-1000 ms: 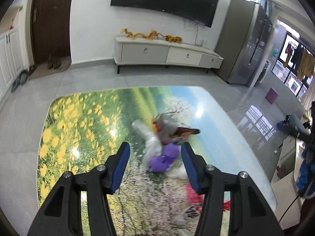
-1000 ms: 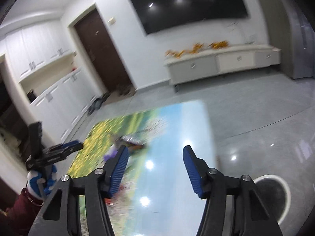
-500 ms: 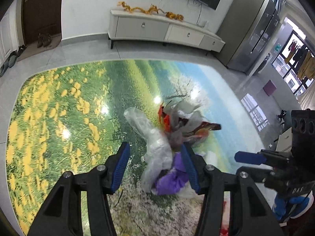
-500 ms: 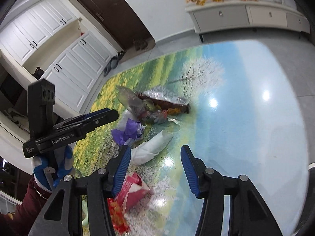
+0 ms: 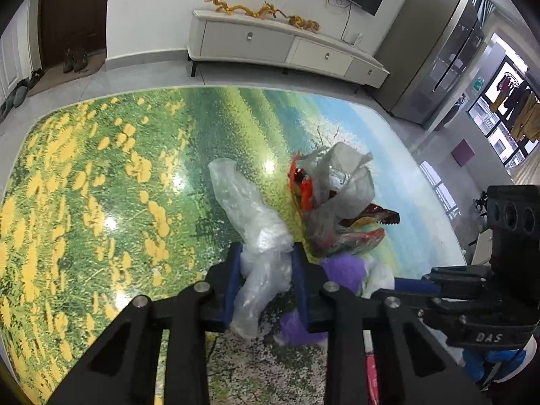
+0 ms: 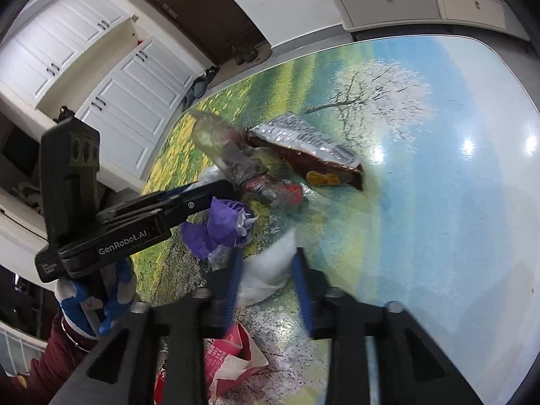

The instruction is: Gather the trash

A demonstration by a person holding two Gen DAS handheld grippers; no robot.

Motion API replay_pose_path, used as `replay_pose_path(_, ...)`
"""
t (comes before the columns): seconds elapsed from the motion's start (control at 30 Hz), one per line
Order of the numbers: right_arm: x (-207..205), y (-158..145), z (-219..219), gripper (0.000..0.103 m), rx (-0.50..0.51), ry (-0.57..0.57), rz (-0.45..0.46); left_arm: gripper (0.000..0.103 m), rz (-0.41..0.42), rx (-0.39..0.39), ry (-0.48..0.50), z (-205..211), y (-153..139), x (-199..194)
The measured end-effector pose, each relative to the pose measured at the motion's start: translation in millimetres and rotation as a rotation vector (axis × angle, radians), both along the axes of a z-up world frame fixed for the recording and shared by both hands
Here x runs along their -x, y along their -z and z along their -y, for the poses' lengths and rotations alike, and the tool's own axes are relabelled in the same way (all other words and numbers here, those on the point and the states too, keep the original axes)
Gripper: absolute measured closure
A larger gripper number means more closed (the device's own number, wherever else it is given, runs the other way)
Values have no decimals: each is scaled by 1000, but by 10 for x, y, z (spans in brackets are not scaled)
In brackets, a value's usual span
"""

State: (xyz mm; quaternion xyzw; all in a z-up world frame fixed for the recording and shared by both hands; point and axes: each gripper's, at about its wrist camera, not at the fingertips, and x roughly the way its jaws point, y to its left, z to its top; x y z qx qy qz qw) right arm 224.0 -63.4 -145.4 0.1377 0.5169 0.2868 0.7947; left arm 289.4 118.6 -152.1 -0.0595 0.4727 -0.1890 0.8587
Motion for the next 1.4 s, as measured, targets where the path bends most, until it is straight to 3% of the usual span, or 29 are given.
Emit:
replay_pose_path(0.23, 106, -154, 261, 96, -38, 68, 63, 77, 97, 9, -34, -171, -302, 308)
replay_pose_path(0.5, 396, -616, 882, 96, -106, 211, 186, 77, 173, 12, -53, -253, -639, 722)
replay_pose_path(0.7, 721, -967, 1317, 96, -122, 299, 283, 76, 183, 66, -35, -238, -901, 881)
replay_pose_path(0.97, 1107, -1142, 1680, 96, -116, 370, 356, 76, 195, 119, -10, -132, -1083, 1100)
replay_pose_path(1.2, 1377, -1308, 2149, 96, -104, 451, 416, 76, 264, 72, 72, 348, -1488, 1180)
replay_pose_path(1.4, 1554, -1452, 2646, 96, -39, 524, 466, 76, 285, 66, 236, 1222, -1728, 1165)
